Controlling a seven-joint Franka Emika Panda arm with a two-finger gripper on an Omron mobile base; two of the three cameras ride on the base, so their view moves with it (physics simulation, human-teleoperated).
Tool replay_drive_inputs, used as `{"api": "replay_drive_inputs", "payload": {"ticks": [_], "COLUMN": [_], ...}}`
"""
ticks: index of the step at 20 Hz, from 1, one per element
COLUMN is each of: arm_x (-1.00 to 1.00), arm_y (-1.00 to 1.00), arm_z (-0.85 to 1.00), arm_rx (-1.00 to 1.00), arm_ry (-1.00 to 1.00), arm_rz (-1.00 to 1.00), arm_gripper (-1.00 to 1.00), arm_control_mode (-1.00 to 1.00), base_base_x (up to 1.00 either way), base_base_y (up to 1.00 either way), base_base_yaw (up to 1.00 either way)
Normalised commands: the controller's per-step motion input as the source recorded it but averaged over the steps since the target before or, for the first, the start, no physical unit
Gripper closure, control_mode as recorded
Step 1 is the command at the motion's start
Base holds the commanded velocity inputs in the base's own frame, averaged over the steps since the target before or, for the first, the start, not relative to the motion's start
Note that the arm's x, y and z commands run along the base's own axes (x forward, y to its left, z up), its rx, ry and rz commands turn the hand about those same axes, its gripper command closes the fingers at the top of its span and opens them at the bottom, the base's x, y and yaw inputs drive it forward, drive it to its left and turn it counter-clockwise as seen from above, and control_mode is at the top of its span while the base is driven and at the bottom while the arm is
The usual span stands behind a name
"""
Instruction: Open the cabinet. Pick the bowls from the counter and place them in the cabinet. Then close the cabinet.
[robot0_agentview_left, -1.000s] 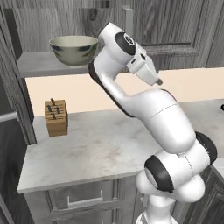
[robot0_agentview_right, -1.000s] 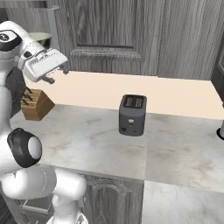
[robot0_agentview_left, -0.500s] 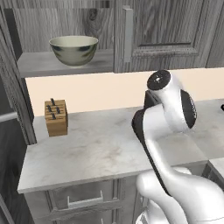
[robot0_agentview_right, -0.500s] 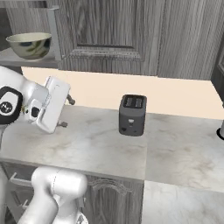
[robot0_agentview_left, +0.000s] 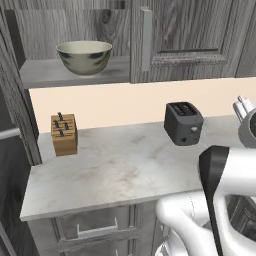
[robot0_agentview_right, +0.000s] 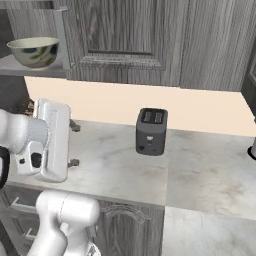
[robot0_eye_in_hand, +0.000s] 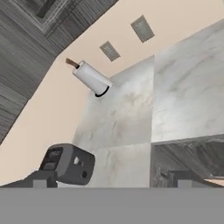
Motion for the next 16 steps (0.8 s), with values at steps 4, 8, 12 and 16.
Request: {"api": "replay_drive_inputs", "payload": {"ticks": [4, 8, 12, 16], "arm_x": [-0.28, -0.02, 0.00, -0.13], "arm_y": [-0.03, -0.08, -0.22, -0.15], "arm_z": [0.88, 0.54, 0.22, -0.02], "arm_rx": [-0.04, -0.07, -0.20, -0.38], "arm_ry": [0.19, 0.25, 0.32, 0.00], "arm_rz": [0.00, 0.00, 0.02, 0.17], "arm_gripper": [-1.00, -1.00, -1.00, -1.00], "arm_control_mode": [-1.00, -1.00, -1.00, -1.00], "base_base_x": [0.00, 0.00, 0.00, 0.00], "base_base_y": [0.00, 0.00, 0.00, 0.00], "base_base_yaw": [0.00, 0.00, 0.00, 0.00]}}
